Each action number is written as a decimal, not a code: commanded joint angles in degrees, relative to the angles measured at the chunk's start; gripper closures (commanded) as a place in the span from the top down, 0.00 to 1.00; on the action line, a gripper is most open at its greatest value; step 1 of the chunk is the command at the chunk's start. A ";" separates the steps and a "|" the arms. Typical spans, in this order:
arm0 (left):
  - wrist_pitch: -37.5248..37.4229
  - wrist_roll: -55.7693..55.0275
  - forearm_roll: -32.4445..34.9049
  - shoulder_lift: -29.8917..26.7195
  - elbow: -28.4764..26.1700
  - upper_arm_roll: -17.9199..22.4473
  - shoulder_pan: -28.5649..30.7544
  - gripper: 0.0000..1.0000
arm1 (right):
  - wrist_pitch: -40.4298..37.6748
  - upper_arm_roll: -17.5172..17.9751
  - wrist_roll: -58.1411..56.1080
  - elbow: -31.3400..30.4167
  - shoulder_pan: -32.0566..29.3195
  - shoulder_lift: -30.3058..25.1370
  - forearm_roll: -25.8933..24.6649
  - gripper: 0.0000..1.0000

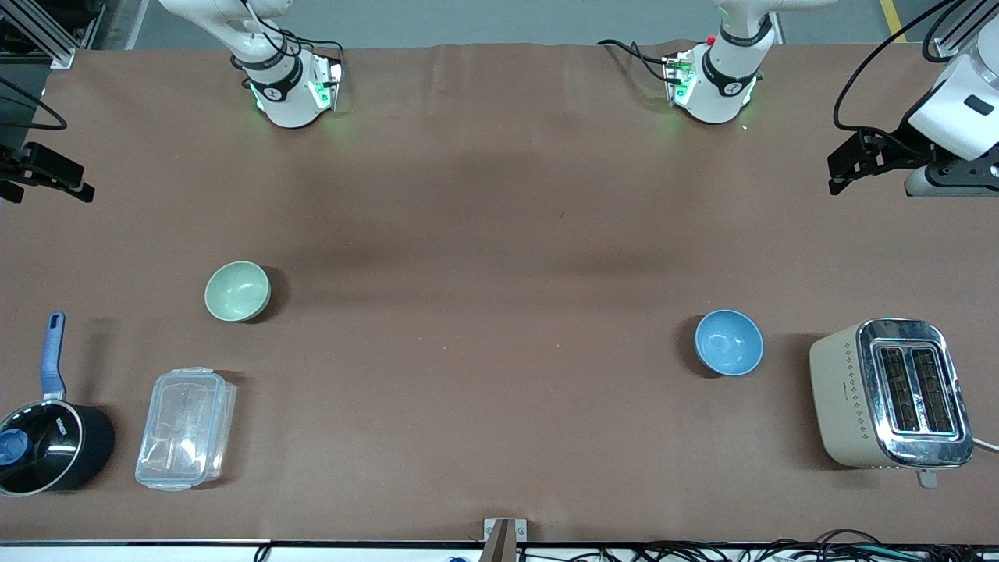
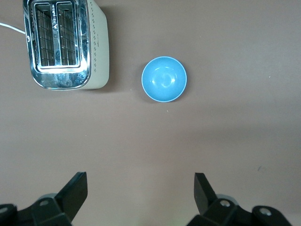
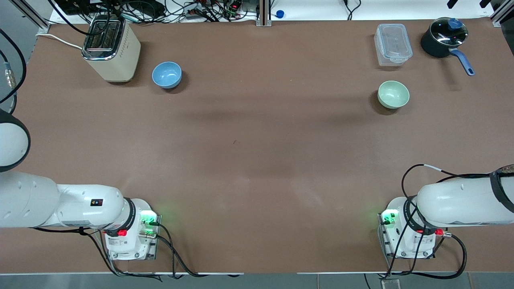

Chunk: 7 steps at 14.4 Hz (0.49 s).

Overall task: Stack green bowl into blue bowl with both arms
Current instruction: 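Move the left gripper toward the blue bowl while the right gripper starts reaching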

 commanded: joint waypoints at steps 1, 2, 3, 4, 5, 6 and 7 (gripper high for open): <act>-0.23 1.16 -0.35 1.00 1.58 0.31 0.17 1.00 | -0.46 0.12 -0.29 0.58 -0.22 0.22 0.07 1.00; -0.23 1.25 -0.35 1.08 1.58 0.31 0.26 1.00 | -0.46 0.12 -0.29 0.58 -0.22 0.22 0.07 1.00; -0.23 1.16 -0.35 1.43 1.67 0.31 0.17 1.00 | -0.46 0.12 -0.29 0.58 -0.22 0.22 0.07 1.00; -0.23 1.16 -0.35 2.48 2.02 0.31 0.17 1.00 | -0.46 0.12 -0.29 0.58 -0.31 0.22 0.07 1.00; -0.23 1.34 -0.44 4.41 3.24 0.31 0.26 1.00 | -0.46 0.12 -0.29 0.58 -0.22 0.22 0.07 1.00; -0.23 2.21 -0.27 6.77 3.77 0.31 0.43 1.00 | -0.46 0.12 -0.29 0.58 -0.22 0.22 0.07 1.00; -0.14 3.61 -0.62 8.97 3.60 0.31 1.22 1.00 | -0.46 0.12 -0.29 0.58 -0.22 0.22 0.07 1.00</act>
